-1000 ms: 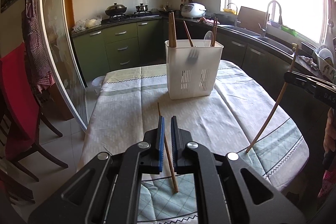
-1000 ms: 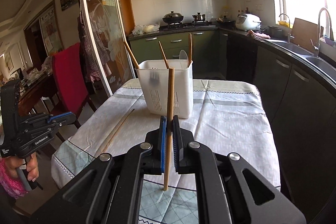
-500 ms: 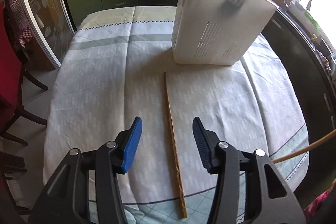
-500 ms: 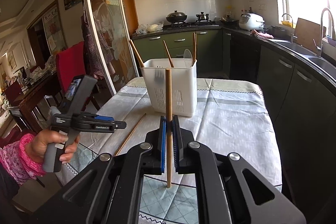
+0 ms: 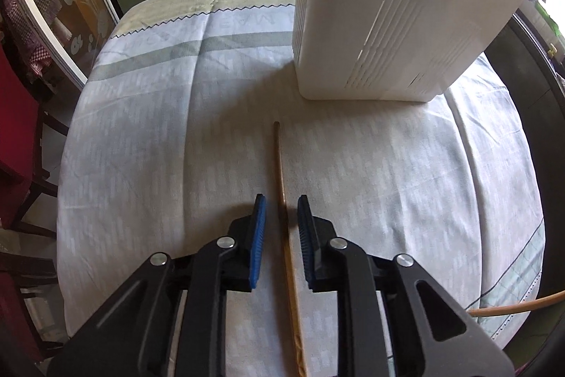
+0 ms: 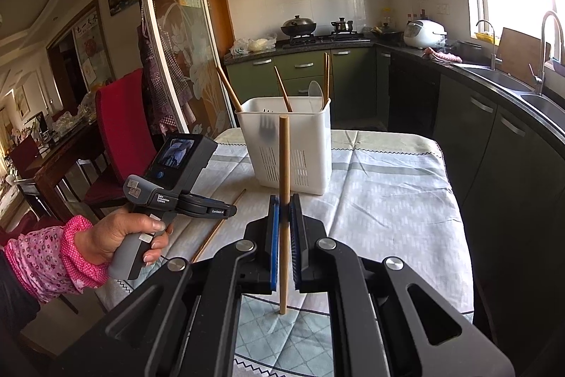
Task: Organize utensils
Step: 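Lift both chopsticks upright and carry them toward the white holder with both grippers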
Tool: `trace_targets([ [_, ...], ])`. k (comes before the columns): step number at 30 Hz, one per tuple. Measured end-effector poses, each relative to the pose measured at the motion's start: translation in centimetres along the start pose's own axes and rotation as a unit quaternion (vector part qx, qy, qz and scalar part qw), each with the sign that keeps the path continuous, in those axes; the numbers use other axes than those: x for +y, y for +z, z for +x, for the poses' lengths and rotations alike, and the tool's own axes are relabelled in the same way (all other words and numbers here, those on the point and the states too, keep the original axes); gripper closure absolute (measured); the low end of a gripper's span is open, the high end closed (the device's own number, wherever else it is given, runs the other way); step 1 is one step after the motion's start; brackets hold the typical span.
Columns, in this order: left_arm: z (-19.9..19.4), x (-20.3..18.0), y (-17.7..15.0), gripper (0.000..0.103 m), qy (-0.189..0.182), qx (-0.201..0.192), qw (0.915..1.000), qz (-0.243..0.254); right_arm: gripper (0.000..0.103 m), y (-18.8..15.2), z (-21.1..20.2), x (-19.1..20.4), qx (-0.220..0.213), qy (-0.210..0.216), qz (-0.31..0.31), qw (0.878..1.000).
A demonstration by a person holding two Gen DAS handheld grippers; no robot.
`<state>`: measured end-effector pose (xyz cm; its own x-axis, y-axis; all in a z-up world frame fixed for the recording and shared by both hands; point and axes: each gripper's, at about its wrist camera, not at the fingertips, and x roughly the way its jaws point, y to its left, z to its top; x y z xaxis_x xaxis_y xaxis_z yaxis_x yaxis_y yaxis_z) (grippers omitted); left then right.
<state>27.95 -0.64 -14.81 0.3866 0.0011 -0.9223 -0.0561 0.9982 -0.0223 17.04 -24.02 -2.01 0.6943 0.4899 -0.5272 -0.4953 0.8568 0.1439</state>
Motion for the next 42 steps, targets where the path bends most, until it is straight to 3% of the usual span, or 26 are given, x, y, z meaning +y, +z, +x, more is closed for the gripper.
trace_targets([
  [3, 0.1, -0.5, 0.0, 0.097, 0.008, -0.002, 0.9999, 0.007, 0.096, 0.0, 0.0, 0.0, 0.000, 0.000, 0.000, 1.000],
  [7, -0.5, -0.3, -0.3, 0.097, 0.007, -0.012, 0.9999, 0.003, 0.096, -0.1, -0.1, -0.1, 0.000, -0.001, 0.001, 1.000],
  [13, -5.9, 0.4, -2.0, 0.098, -0.001, -0.086, 0.9962, 0.006, 0.096, -0.3, 0.1, -0.1, 0.004, 0.001, 0.003, 1.000],
  [21, -14.9, 1.7, -6.8, 0.098, -0.019, -0.217, 0.9760, 0.004, 0.096, -0.5, 0.0, -0.2, 0.002, 0.001, 0.011, 1.000],
  [26, -18.5, 1.5, -9.3, 0.098, -0.010, -0.272, 0.9623, 0.013, 0.096, -0.5, -0.1, -0.1, 0.001, -0.001, 0.013, 1.000],
  [33, -20.8, 1.4, -9.3, 0.098, -0.021, -0.293, 0.9559, 0.017, 0.096, -0.2, -0.6, 0.3, -0.005, -0.002, 0.008, 1.000],
  [42, -21.9, 0.2, -6.2, 0.098, -0.063, -0.277, 0.9585, 0.022, 0.096, -0.2, -0.8, -0.1, -0.005, 0.000, 0.009, 1.000],
])
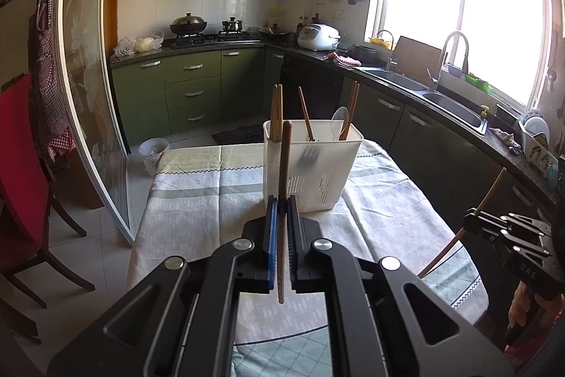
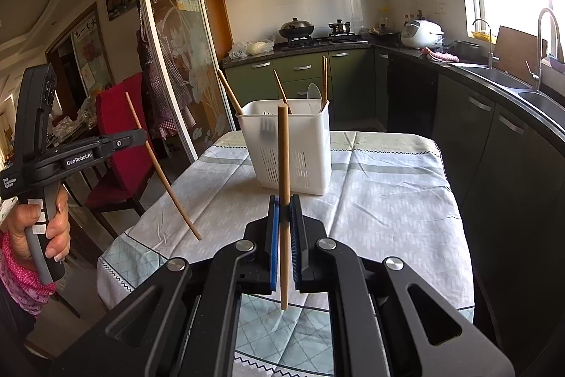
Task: Organize utensils
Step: 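Lift both chopsticks upright and carry them toward the white holder with both grippers, then lower the chopstick into the holder and open the right gripper while the left gripper releases its chopstick there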
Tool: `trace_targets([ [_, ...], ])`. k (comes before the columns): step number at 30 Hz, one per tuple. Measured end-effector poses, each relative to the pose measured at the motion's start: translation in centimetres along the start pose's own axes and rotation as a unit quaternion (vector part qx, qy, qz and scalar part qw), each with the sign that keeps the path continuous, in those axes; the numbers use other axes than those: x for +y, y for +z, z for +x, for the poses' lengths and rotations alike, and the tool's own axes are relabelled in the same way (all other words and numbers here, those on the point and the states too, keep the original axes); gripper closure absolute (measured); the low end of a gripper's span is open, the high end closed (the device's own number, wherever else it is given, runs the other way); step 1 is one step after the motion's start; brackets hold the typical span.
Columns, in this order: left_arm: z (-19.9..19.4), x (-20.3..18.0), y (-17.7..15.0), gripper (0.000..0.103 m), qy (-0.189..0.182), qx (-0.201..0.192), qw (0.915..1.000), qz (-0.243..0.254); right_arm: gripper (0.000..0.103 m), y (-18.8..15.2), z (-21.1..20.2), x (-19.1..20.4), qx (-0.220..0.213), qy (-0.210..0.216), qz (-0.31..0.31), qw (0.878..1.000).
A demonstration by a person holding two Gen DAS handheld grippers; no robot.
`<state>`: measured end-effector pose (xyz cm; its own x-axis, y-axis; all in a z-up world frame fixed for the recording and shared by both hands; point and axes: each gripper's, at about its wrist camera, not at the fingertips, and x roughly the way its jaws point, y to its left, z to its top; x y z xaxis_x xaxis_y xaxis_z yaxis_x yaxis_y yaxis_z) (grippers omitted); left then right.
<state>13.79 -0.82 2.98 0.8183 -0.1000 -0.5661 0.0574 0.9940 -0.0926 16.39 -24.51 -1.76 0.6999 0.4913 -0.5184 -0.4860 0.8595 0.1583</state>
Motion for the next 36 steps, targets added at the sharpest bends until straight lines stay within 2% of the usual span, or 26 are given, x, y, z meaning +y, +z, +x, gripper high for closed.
trace_targets([
  [4, 0.2, -1.0, 2.5, 0.098, -0.020, 0.003, 0.9998, 0.002, 0.096, 0.0, -0.1, -0.4, 0.000, 0.001, 0.003, 1.000],
  [11, -0.3, -2.8, 9.4, 0.098, -0.010, -0.043, 0.9988, 0.022, 0.096, -0.1, -0.3, -1.1, -0.001, 0.002, 0.011, 1.000],
  [15, 0.4, -3.8, 13.6, 0.098, 0.013, -0.071, 0.9971, 0.024, 0.096, -0.3, -0.4, -1.8, -0.001, 0.002, 0.019, 1.000],
  [19, 2.4, -4.7, 16.0, 0.098, 0.039, -0.093, 0.9945, 0.028, 0.096, -0.6, -0.5, -2.5, -0.001, 0.003, 0.027, 1.000],
  [24, 7.2, -4.7, 16.1, 0.098, 0.051, -0.068, 0.9962, 0.016, 0.096, -0.8, -0.6, -3.1, 0.001, 0.005, 0.034, 0.999],
  [28, 10.3, -3.8, 14.5, 0.098, 0.054, -0.028, 0.9981, 0.005, 0.096, -0.4, -0.9, -3.4, -0.001, 0.008, 0.038, 0.999],
  [32, 11.7, -3.2, 12.7, 0.095, 0.053, 0.001, 0.9985, 0.013, 0.096, 0.6, -1.0, -2.9, -0.004, 0.012, 0.034, 0.999],
  [34, 11.6, -2.9, 12.0, 0.074, 0.049, 0.005, 0.9987, 0.012, 0.096, 1.4, -1.0, -2.6, -0.008, 0.014, 0.030, 0.999],
  [36, 10.9, -2.3, 11.5, 0.061, 0.040, 0.001, 0.9992, 0.005, 0.096, 2.6, -1.1, -2.1, -0.016, 0.014, 0.024, 0.999],
])
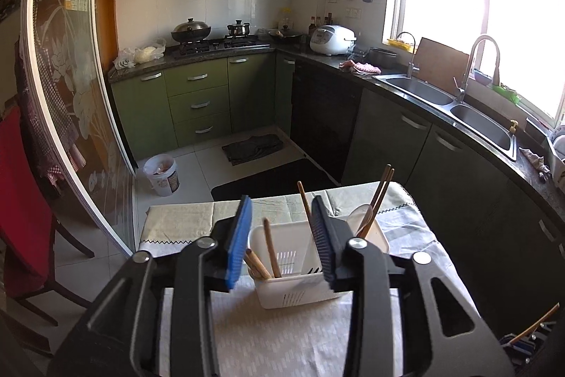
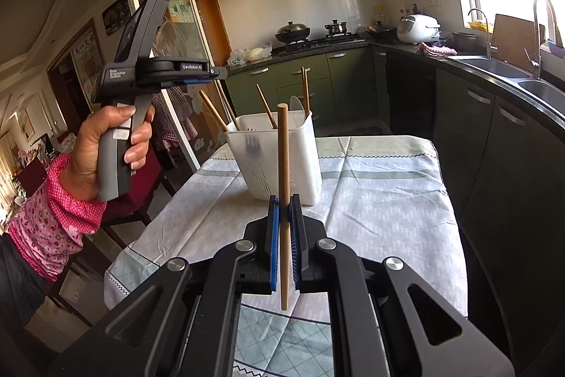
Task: Organize utensils
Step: 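Lower the chopstick into the holder and open the right gripper while the left gripper releases its chopstick there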
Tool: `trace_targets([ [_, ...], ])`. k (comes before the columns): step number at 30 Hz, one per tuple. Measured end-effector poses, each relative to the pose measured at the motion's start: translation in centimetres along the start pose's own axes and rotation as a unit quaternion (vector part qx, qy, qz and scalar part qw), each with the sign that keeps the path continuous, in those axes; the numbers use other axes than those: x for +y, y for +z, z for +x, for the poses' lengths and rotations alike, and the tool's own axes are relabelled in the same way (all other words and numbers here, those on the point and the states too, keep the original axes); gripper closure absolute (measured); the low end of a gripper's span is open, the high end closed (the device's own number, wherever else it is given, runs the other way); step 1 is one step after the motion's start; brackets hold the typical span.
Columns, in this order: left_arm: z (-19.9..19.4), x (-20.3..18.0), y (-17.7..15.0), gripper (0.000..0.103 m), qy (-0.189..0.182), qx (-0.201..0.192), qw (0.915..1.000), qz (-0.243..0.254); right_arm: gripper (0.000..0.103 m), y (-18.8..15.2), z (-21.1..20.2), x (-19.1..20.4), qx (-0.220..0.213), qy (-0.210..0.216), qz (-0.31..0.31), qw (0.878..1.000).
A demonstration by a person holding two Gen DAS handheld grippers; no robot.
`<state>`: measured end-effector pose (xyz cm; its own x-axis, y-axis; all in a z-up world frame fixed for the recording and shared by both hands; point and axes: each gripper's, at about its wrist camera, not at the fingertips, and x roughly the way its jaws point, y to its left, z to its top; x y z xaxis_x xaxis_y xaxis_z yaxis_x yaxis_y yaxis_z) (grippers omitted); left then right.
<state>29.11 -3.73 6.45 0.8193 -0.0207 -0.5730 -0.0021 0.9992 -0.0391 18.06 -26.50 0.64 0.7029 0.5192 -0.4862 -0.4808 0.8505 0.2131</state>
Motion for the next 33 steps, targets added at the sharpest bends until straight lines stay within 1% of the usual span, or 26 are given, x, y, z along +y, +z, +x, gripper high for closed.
trace_targets([
  [2, -1.3, 0.4, -0.7, 0.057, -0.012, -0.009, 0.9999, -0.003, 0.096, 1.5, -0.1, 0.5, -0.011, 0.001, -0.007, 1.000],
  [4, -2.8, 0.8, -1.7, 0.051, -0.024, -0.021, 0.9995, -0.003, 0.096, 3.5, -0.2, 1.1, -0.026, 0.000, -0.015, 1.000],
  [5, -3.7, 1.1, -2.3, 0.050, -0.029, -0.029, 0.9992, -0.003, 0.096, 4.6, -0.2, 1.3, -0.034, 0.000, -0.018, 0.999],
  [6, -4.5, 1.3, -3.0, 0.050, -0.033, -0.038, 0.9987, -0.003, 0.096, 5.7, -0.2, 1.6, -0.045, 0.002, -0.019, 0.999],
  [9, -7.2, 2.1, -5.4, 0.042, -0.045, -0.062, 0.9970, -0.005, 0.096, 9.3, -0.3, 2.3, -0.082, 0.001, -0.023, 0.996],
  [12, -9.6, 3.3, -8.2, 0.040, -0.050, -0.081, 0.9954, -0.014, 0.096, 12.7, 0.2, 2.8, -0.119, -0.004, -0.021, 0.993],
  [15, -11.3, 4.5, -10.5, 0.037, -0.041, -0.086, 0.9953, -0.018, 0.096, 15.2, 1.9, 3.0, -0.133, -0.013, -0.017, 0.991],
  [17, -12.1, 5.5, -12.0, 0.033, -0.036, -0.087, 0.9952, -0.027, 0.096, 16.4, 3.9, 3.0, -0.131, -0.029, -0.019, 0.991],
  [19, -12.9, 6.4, -13.4, 0.026, -0.027, -0.090, 0.9947, -0.040, 0.096, 16.7, 6.0, 2.9, -0.119, -0.043, -0.019, 0.992],
  [20, -13.3, 6.8, -14.0, 0.024, -0.024, -0.091, 0.9945, -0.045, 0.096, 16.7, 7.1, 2.6, -0.108, -0.046, -0.016, 0.993],
  [22, -13.8, 7.8, -15.2, 0.018, -0.015, -0.092, 0.9941, -0.055, 0.096, 16.6, 9.4, 2.1, -0.088, -0.049, -0.011, 0.995],
  [25, -14.4, 9.3, -16.8, 0.010, -0.016, -0.097, 0.9916, -0.084, 0.096, 15.6, 12.1, 1.6, -0.066, -0.062, -0.008, 0.996],
  [28, -14.9, 10.0, -18.0, 0.007, -0.003, -0.107, 0.9890, -0.102, 0.096, 14.6, 14.5, 1.1, -0.043, -0.071, -0.011, 0.996],
  [31, -15.4, 10.0, -18.9, 0.007, 0.019, -0.117, 0.9876, -0.103, 0.096, 13.7, 17.0, 0.9, -0.020, -0.076, -0.017, 0.997],
  [33, -15.6, 9.8, -19.4, 0.007, 0.027, -0.119, 0.9874, -0.101, 0.096, 12.8, 18.2, 0.8, -0.007, -0.077, -0.019, 0.997],
])
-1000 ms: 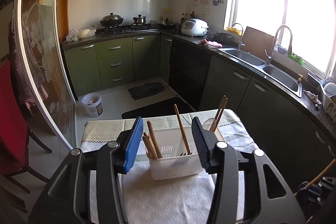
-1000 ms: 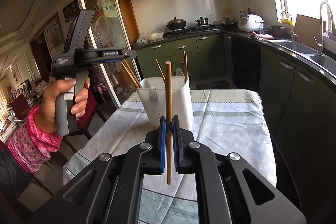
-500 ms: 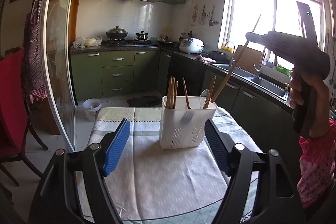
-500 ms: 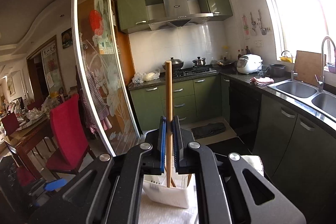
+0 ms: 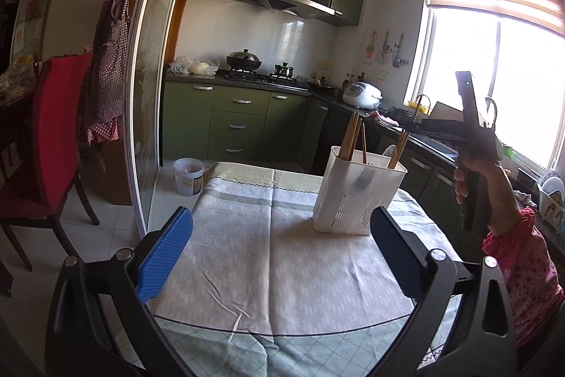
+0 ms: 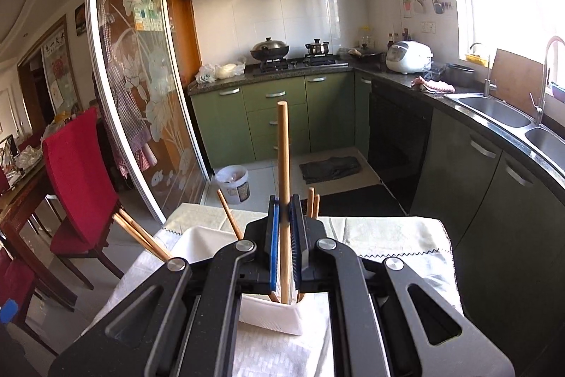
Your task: Organize utensils
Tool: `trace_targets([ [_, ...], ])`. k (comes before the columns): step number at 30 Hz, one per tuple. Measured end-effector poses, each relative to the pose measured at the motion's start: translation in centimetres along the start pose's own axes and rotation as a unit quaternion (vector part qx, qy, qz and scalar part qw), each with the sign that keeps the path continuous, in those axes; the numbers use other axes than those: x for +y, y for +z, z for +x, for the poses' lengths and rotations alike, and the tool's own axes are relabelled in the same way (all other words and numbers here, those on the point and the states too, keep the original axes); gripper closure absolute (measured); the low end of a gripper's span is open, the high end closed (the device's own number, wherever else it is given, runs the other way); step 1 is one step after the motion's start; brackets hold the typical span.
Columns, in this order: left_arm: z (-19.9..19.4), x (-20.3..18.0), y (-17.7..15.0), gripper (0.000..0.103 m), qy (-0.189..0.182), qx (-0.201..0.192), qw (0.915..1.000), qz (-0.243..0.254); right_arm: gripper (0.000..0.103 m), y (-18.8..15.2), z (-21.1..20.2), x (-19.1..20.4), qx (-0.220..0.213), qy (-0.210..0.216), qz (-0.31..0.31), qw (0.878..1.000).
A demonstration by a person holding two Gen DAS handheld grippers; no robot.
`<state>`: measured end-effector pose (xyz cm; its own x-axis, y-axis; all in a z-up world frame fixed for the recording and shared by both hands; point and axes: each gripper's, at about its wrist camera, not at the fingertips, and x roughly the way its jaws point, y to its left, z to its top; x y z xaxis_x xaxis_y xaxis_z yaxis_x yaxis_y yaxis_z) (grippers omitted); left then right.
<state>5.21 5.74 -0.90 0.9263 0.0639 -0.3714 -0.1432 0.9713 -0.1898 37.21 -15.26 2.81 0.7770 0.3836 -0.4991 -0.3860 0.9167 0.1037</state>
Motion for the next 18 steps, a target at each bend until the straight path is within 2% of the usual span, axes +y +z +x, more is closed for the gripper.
trace_targets([
  [5, 0.6, -0.4, -0.7, 0.007, -0.012, 0.020, 0.9997, 0.003, 0.095, -1.4, 1.8, 0.0, 0.015, 0.002, 0.002, 1.000],
  [6, 0.7, -0.4, -0.8, 0.007, -0.014, 0.023, 0.9996, 0.002, 0.092, -1.6, 1.8, -0.1, 0.015, 0.002, 0.003, 1.000],
  [7, 0.9, -0.5, -0.8, 0.007, -0.017, 0.026, 0.9995, 0.002, 0.084, -1.8, 1.6, -0.1, 0.015, 0.002, 0.004, 1.000],
  [8, 0.9, -0.5, -0.8, 0.007, -0.019, 0.027, 0.9995, 0.002, 0.082, -2.0, 1.3, -0.1, 0.013, 0.002, 0.005, 1.000],
  [12, 0.9, -1.1, -0.9, 0.007, -0.019, 0.028, 0.9994, 0.011, 0.082, -3.4, -1.6, -0.8, 0.000, 0.005, 0.009, 1.000],
  [14, 0.8, -1.5, -1.1, 0.007, -0.018, 0.028, 0.9992, 0.020, 0.078, -4.6, -3.5, -1.1, -0.008, 0.006, 0.012, 1.000],
  [18, 0.9, -2.5, -1.7, 0.007, -0.027, 0.040, 0.9982, 0.035, 0.062, -8.8, -7.4, -1.6, -0.012, 0.008, 0.018, 1.000],
])
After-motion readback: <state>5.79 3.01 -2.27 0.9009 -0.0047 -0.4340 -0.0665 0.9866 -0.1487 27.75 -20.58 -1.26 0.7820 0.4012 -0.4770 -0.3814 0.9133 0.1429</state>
